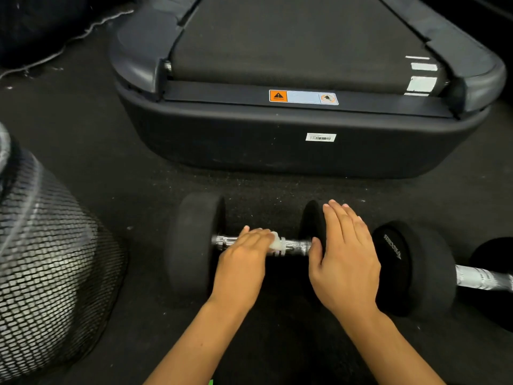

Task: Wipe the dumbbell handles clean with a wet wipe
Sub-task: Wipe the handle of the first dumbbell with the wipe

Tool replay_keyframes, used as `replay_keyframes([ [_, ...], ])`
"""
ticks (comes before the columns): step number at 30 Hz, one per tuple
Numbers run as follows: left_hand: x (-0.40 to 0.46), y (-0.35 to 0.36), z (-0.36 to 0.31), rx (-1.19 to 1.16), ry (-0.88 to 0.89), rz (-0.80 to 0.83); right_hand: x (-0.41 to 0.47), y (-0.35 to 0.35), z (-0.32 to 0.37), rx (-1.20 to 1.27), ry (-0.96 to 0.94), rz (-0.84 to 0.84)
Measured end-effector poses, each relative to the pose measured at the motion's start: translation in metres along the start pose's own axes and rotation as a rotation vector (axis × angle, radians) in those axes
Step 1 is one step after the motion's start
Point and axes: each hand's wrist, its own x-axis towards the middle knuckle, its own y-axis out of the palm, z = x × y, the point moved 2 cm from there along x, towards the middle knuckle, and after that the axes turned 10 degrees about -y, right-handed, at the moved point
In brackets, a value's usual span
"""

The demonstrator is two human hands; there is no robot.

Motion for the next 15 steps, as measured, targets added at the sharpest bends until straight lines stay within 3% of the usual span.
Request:
replay_keyframes([
  [3, 0.008, 0.002, -0.001, -0.013, 0.066, 0.068, -0.002, -0.001, 0.000, -0.002, 0.000, 0.001],
  [8, 0.001, 0.003, 0.004, -0.056, -0.027, 0.037, 0.001, -0.002, 0.001, 0.005, 0.002, 0.003],
  [11, 0.007, 0.005, -0.005, -0.030, 0.044, 0.125, 0.001, -0.002, 0.001, 0.005, 0.006, 0.009],
  [15, 0.016, 0.003, -0.006, -0.005, -0.024, 0.165, 0.000, -0.002, 0.000, 0.002, 0.006, 0.011],
])
